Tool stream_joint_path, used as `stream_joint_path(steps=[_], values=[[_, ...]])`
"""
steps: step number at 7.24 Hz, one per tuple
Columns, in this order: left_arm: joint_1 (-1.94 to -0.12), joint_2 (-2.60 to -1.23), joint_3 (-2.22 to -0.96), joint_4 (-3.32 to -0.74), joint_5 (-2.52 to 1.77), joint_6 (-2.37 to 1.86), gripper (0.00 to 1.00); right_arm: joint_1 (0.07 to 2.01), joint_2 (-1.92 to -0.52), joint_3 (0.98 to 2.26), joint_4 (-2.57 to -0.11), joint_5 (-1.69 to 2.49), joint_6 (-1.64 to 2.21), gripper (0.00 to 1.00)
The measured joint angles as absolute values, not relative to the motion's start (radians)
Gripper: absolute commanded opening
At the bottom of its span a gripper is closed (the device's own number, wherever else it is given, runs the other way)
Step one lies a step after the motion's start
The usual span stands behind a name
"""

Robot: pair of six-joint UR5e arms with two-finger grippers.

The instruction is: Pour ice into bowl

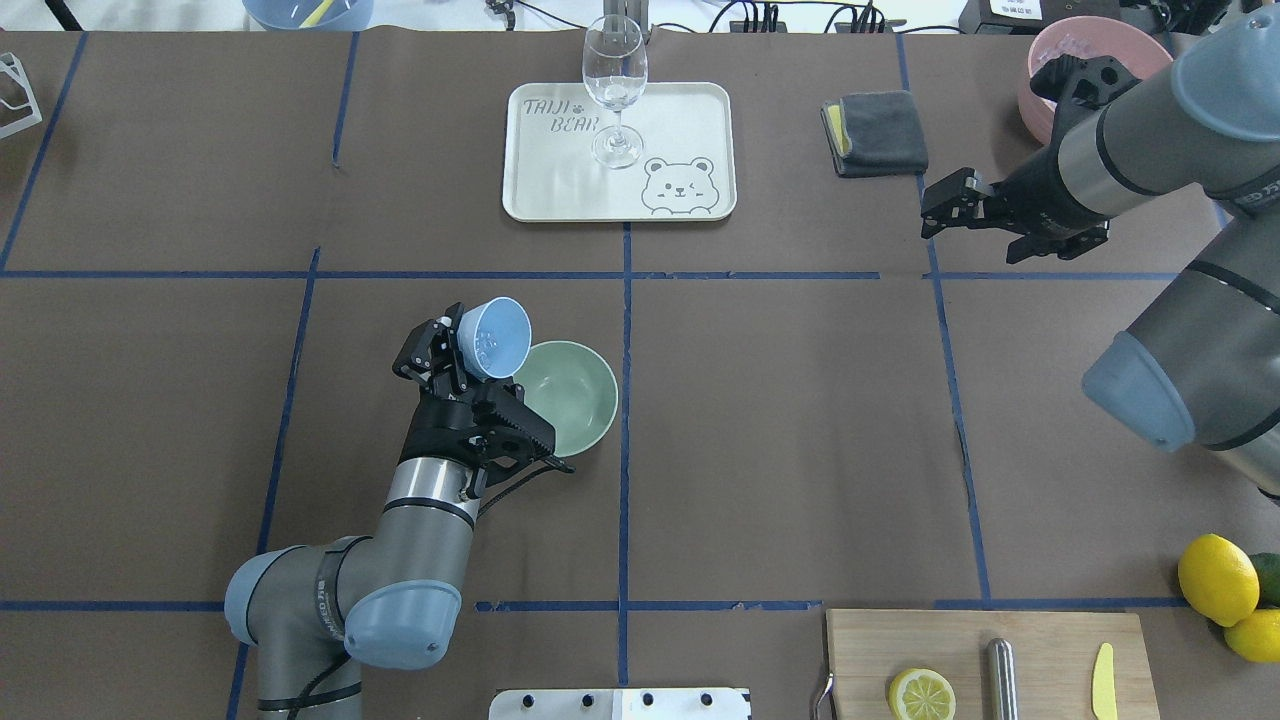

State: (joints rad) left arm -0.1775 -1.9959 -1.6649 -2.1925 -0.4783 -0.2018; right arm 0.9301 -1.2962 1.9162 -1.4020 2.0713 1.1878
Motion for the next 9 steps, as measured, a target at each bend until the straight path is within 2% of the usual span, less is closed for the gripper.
stream_joint_path(steps=[6, 9], values=[[-0.176, -2.02, -1.661, -2.088, -0.423, 0.4, 0.0, 0.935, -1.293, 1.921, -1.402, 2.07, 1.187, 1.0], [-0.172, -2.021, -1.655, -2.052, -0.418, 0.569, 0.0, 0.938, -1.293, 1.922, -1.401, 2.069, 1.187, 1.0]])
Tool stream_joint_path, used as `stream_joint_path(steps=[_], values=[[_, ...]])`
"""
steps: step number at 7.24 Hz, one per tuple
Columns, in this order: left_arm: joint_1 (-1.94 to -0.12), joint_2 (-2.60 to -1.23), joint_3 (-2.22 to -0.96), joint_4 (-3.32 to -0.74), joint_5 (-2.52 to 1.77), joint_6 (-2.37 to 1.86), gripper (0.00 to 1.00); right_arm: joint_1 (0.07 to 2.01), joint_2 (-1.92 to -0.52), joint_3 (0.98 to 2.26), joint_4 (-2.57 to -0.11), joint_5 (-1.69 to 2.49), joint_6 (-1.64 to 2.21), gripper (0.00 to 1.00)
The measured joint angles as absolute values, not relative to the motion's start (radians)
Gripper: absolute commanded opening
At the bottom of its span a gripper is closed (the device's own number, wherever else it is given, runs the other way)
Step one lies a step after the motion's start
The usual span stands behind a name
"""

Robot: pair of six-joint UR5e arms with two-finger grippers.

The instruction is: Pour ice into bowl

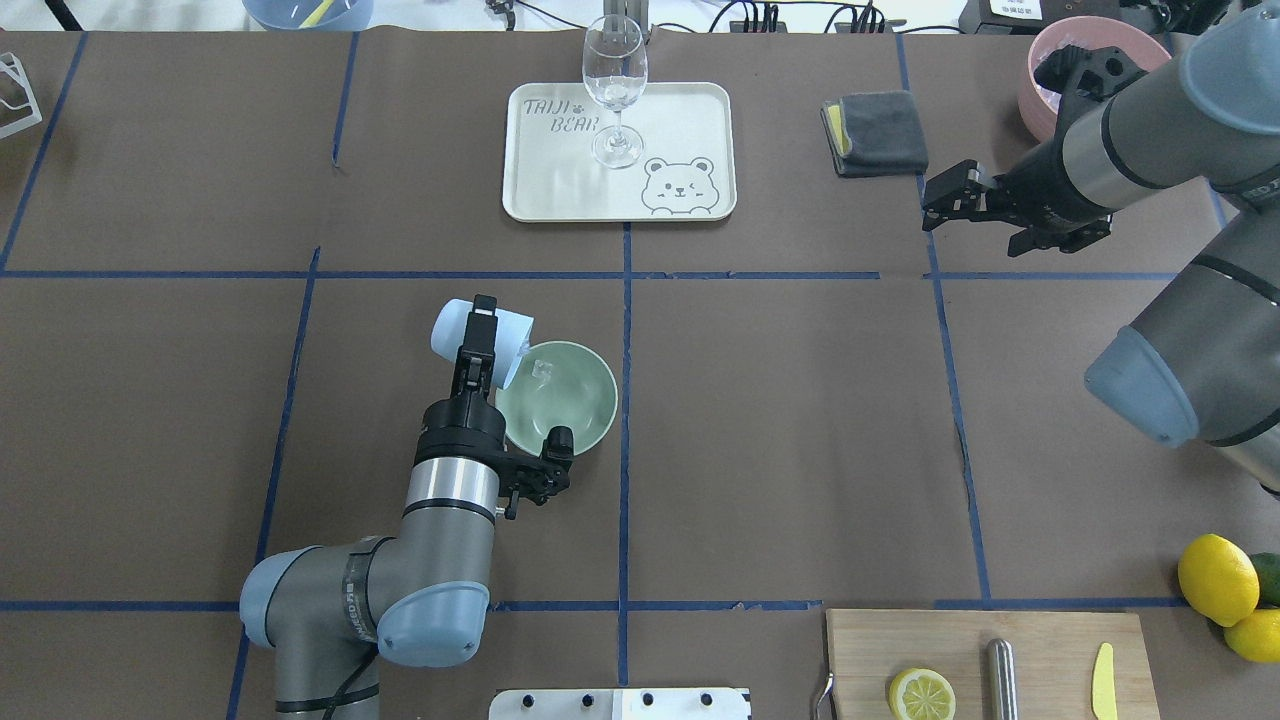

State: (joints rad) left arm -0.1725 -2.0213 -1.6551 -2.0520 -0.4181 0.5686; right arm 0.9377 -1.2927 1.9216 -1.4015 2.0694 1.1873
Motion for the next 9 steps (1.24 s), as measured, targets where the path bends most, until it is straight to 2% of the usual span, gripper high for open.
stream_joint_path(steps=[7, 9], values=[[-0.145, -2.017, -1.668, -2.031, -0.388, 0.76, 0.0, 0.939, -1.299, 1.925, -1.402, 2.069, 1.189, 1.0], [-0.144, -2.006, -1.669, -2.126, -0.381, 0.696, 0.0, 0.939, -1.297, 1.927, -1.402, 2.069, 1.189, 1.0]])
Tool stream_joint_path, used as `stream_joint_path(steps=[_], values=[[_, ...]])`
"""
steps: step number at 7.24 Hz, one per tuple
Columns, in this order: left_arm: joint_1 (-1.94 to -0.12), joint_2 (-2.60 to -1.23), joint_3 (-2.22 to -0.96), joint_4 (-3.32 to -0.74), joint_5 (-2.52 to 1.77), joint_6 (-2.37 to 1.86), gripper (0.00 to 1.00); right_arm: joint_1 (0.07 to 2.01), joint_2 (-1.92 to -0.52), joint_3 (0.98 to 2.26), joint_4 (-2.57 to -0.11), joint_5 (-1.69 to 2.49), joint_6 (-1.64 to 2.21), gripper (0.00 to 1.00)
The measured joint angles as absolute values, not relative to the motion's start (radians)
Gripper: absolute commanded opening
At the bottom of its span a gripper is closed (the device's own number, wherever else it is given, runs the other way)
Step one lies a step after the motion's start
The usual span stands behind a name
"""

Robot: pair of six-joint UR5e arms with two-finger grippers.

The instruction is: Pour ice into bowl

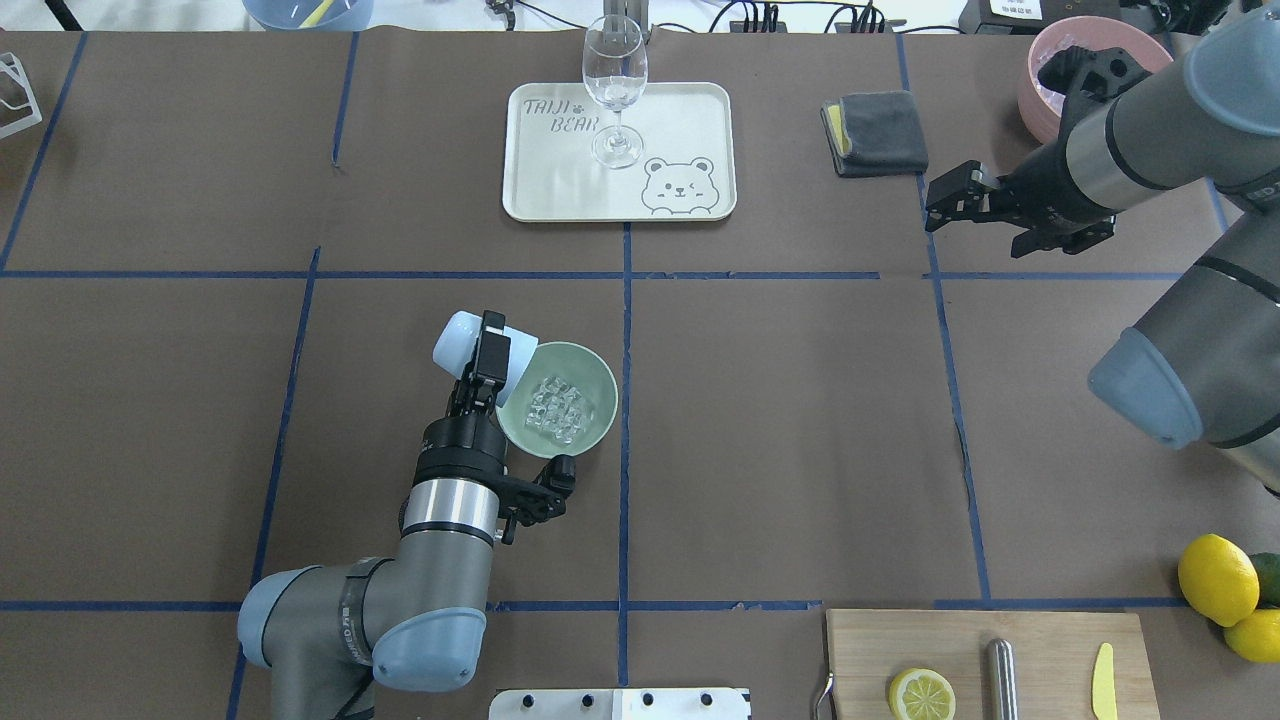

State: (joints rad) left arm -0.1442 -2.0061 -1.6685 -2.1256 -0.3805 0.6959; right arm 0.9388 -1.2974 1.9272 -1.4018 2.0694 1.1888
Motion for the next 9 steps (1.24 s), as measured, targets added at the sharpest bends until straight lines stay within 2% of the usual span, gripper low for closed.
stream_joint_path(steps=[5, 9], values=[[-0.158, -1.823, -1.676, -2.548, -0.313, 0.148, 0.0, 0.939, -1.293, 1.946, -1.401, 2.069, 1.189, 1.0], [-0.167, -1.687, -1.677, -2.641, -0.37, -0.419, 0.0, 0.939, -1.292, 1.964, -1.402, 2.069, 1.189, 1.0]])
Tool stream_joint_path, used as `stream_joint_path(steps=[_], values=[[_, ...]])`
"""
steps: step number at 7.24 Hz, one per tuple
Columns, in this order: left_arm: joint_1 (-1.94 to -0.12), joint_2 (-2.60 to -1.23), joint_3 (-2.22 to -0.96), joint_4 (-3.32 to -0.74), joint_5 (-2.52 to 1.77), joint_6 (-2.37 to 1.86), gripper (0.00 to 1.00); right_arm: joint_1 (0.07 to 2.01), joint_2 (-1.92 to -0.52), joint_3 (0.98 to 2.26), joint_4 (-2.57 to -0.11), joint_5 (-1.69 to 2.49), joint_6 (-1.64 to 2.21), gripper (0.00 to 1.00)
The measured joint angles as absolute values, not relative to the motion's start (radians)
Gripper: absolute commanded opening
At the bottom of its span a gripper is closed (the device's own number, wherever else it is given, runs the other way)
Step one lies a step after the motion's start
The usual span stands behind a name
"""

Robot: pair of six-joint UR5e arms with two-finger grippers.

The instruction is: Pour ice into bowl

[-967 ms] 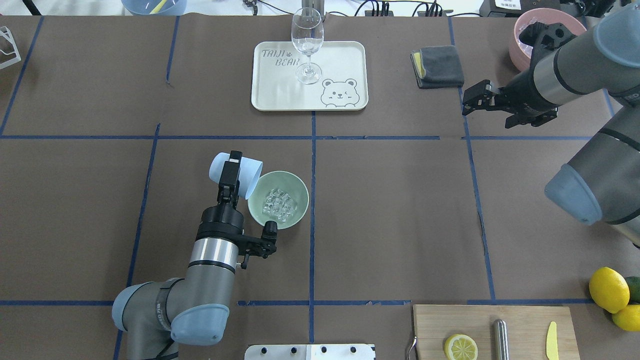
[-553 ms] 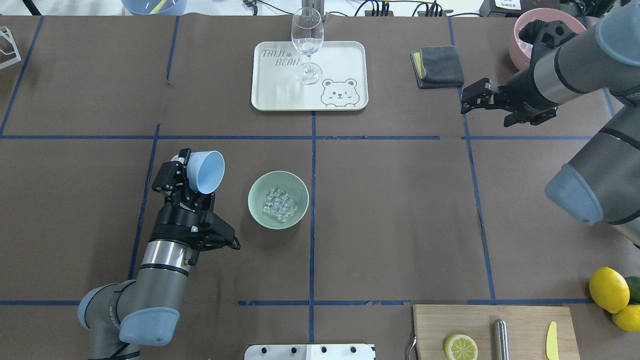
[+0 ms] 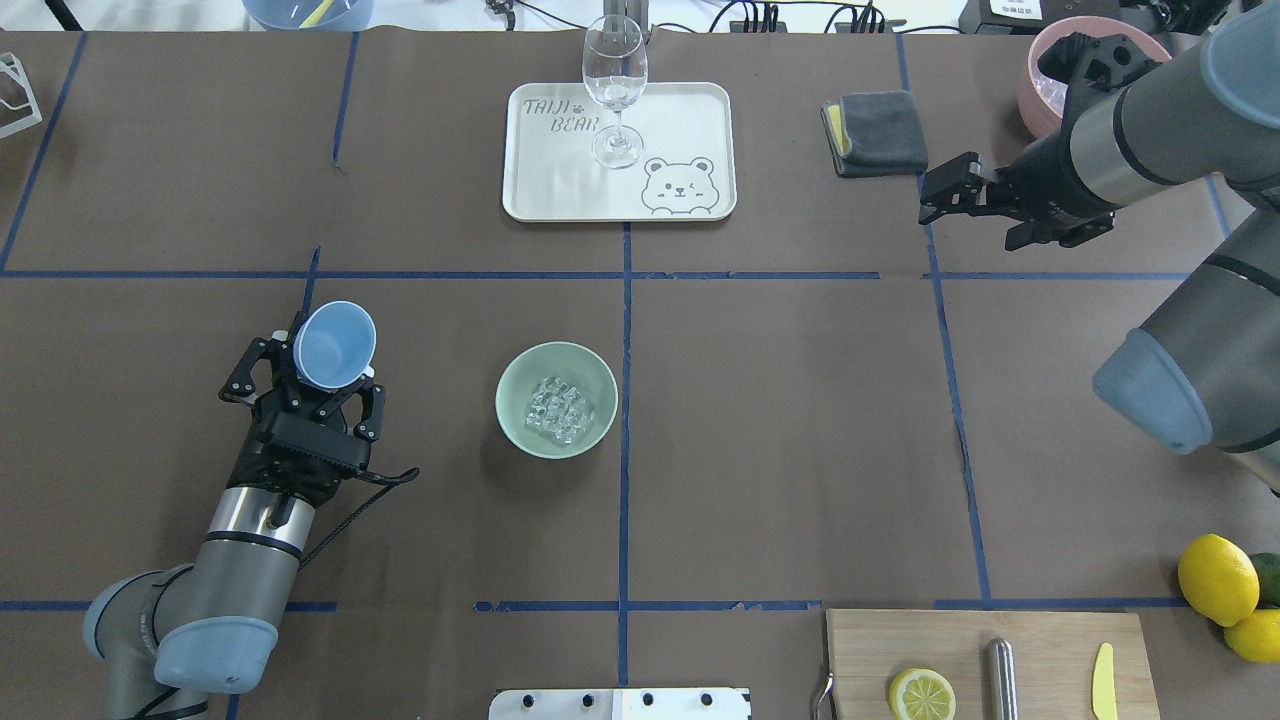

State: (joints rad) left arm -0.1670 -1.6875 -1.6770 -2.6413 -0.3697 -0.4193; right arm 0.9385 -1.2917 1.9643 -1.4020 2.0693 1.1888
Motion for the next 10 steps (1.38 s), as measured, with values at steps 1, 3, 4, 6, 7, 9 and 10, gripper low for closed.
stream_joint_path(steps=[1, 3, 4, 6, 7, 9, 10], values=[[-0.172, -1.652, -1.678, -2.645, -0.381, -0.484, 0.0, 0.938, -1.292, 1.965, -1.402, 2.069, 1.189, 1.0], [-0.177, -1.568, -1.679, -2.729, -0.406, -0.663, 0.0, 0.939, -1.293, 1.965, -1.402, 2.069, 1.189, 1.0], [-0.177, -1.529, -1.674, -2.802, -0.417, -0.774, 0.0, 0.939, -1.293, 1.964, -1.402, 2.069, 1.189, 1.0], [-0.178, -1.419, -1.646, -2.909, -0.426, -1.003, 0.0, 0.937, -1.29, 1.962, -1.402, 2.07, 1.189, 1.0], [-0.178, -1.354, -1.623, -2.951, -0.441, -1.073, 0.0, 0.936, -1.288, 1.961, -1.403, 2.071, 1.189, 1.0], [-0.193, -1.303, -1.585, -2.984, -0.512, -1.121, 0.0, 0.935, -1.284, 1.962, -1.404, 2.071, 1.189, 1.0], [-0.198, -1.301, -1.566, -2.987, -0.526, -1.136, 0.0, 0.934, -1.283, 1.962, -1.404, 2.072, 1.189, 1.0]])
